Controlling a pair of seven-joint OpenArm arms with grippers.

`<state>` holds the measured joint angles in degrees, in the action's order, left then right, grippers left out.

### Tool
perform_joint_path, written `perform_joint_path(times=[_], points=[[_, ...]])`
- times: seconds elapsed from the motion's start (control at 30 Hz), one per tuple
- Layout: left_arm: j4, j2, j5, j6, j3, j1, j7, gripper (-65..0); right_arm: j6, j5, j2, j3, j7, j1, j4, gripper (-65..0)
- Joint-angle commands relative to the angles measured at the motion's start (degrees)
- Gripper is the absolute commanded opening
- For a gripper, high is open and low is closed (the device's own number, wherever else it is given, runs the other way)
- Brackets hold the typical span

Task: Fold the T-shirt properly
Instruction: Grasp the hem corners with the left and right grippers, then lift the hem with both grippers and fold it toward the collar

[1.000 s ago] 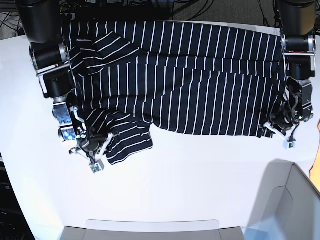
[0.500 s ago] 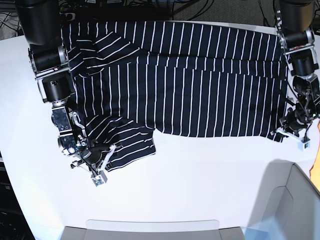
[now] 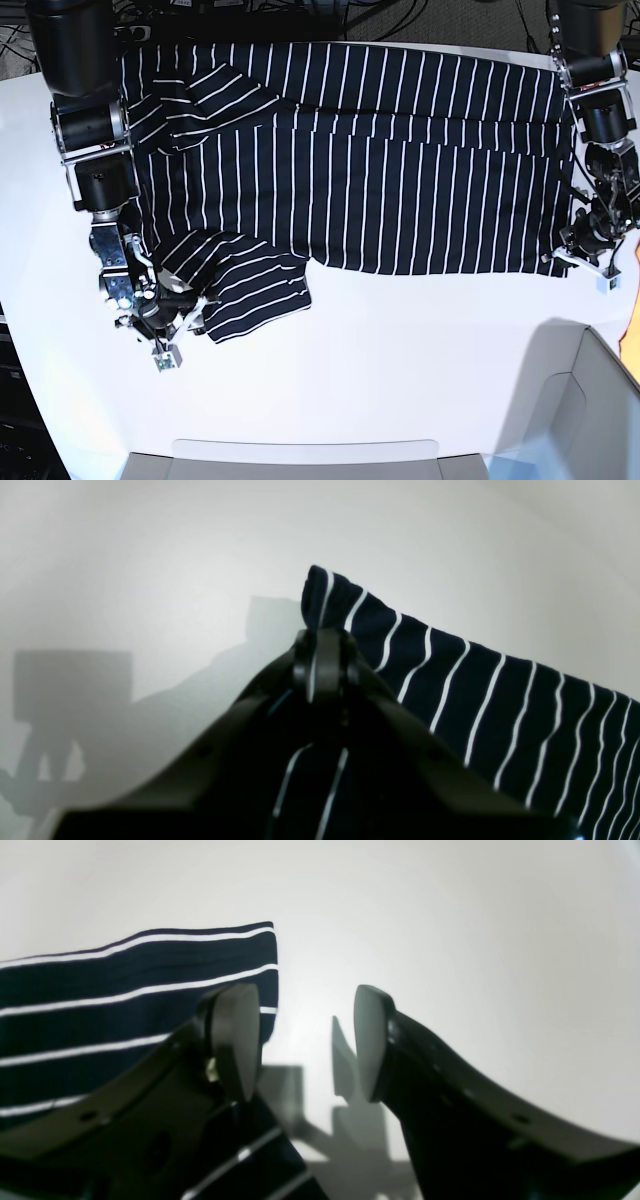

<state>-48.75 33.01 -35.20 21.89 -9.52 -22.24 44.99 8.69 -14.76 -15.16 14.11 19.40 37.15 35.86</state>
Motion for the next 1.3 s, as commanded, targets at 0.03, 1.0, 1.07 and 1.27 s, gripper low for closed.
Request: perform_joint_path(times=[0.03,1.0,1.07,1.27], points=[[-1.0,1.3,-0.5,0.0,-0.3,-1.5,-1.3,-65.0,-0.5,-0.2,-0.3,-0.2,-4.8,2.3,-3.4,-34.5],[-1.1,0.1,-0.5,0.0,-0.5,0.7,-1.0,-65.0,-0.1,5.6,5.9,-0.6,-12.5,0.9,-1.1,-34.5],[-1.1,0.1,-0.5,0.0,-0.5,0.7,-1.0,-65.0,-0.1,5.6,6.0,-0.6,-12.4,0.3,-0.2,-34.5],[-1.1,0.1,-0.5,0.0,-0.5,0.7,-1.3,-65.0,-0.3,5.8,7.0,-0.2,-12.3,-0.3,-1.5,-34.5]])
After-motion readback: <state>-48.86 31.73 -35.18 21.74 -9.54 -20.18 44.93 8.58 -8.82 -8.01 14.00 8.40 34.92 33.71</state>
